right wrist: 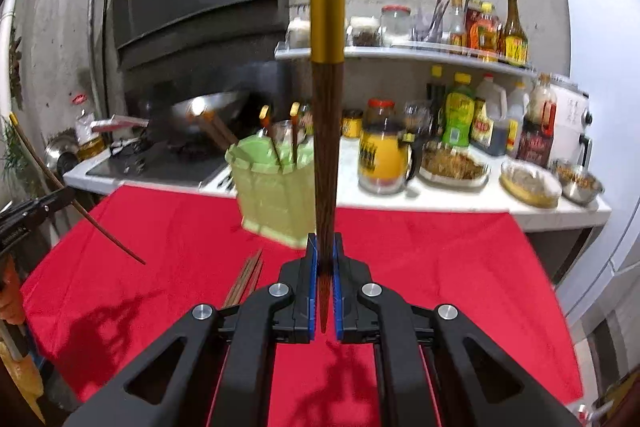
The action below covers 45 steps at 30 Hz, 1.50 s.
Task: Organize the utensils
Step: 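Carry both upright chopsticks over the green holder and lower them in, then open both grippers to drop the chopsticks into the green holder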
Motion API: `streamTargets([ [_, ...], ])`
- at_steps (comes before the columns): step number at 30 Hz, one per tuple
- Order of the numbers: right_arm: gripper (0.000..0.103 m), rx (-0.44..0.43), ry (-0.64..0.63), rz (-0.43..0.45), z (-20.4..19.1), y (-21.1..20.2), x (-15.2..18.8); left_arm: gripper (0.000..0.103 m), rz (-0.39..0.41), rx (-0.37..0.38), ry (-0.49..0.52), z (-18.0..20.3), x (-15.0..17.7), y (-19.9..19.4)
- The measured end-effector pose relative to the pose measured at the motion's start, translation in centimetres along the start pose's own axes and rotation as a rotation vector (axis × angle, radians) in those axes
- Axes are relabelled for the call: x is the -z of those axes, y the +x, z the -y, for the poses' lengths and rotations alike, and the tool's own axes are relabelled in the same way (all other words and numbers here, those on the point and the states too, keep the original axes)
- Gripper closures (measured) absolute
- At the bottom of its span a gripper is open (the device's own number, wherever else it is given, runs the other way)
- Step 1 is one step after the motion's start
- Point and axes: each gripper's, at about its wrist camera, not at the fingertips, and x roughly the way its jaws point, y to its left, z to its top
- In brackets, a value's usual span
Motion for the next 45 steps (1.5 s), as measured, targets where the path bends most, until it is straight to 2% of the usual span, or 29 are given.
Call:
streamTargets([
  [4,0.097,0.021,-0.018,0.072,0.3,1.5,-3.6,0.097,0.087,0.039,0.023,1.5,-4.2,2.1],
  [7,0.097,0.044,-0.034,0.133,0.3,2.7,-6.3,0.097,0.139,-0.003,0.039,2.0,-7.1,4.1],
  [9,0.097,0.048,-0.036,0.172,0.4,3.6,-8.2,0.097,0.159,-0.022,0.036,1.7,-8.9,5.4],
  [13,0.097,0.020,-0.036,0.217,0.2,5.2,-10.8,0.097,0.177,-0.002,0.000,0.5,-11.9,8.5],
  [16,0.097,-0.009,-0.034,0.214,-0.2,7.1,-11.9,0.097,0.149,0.041,-0.011,0.4,-13.0,11.3],
  [20,0.096,-0.040,-0.030,0.173,-0.7,9.9,-11.9,0.097,0.080,0.089,0.005,1.0,-12.6,15.1],
  [25,0.097,-0.055,-0.029,0.107,-1.0,12.8,-10.9,0.096,-0.013,0.101,-0.001,0.9,-11.0,18.7],
  [30,0.096,-0.056,-0.032,0.059,-1.2,14.4,-10.7,0.096,-0.051,0.080,0.013,0.9,-10.2,20.4],
  [33,0.093,-0.068,-0.039,0.024,-1.3,15.4,-10.9,0.096,-0.055,0.070,0.031,1.2,-10.4,20.8],
  [36,0.069,-0.056,-0.031,0.035,-1.0,14.8,-11.3,0.094,-0.032,0.062,0.026,1.2,-10.9,19.9],
  [37,0.065,-0.053,-0.028,0.047,-0.9,14.1,-11.4,0.092,-0.017,0.060,0.026,1.1,-11.2,19.2],
  [39,0.065,-0.044,-0.024,0.071,-0.5,12.6,-11.6,0.077,0.015,0.043,0.028,1.0,-11.6,17.7],
  [40,0.064,-0.038,-0.022,0.082,-0.2,11.8,-11.7,0.072,0.041,0.032,0.028,0.9,-11.9,16.4],
  [45,0.064,0.004,-0.016,0.126,1.1,6.6,-11.0,0.068,0.096,-0.036,0.033,0.6,-11.7,10.9],
])
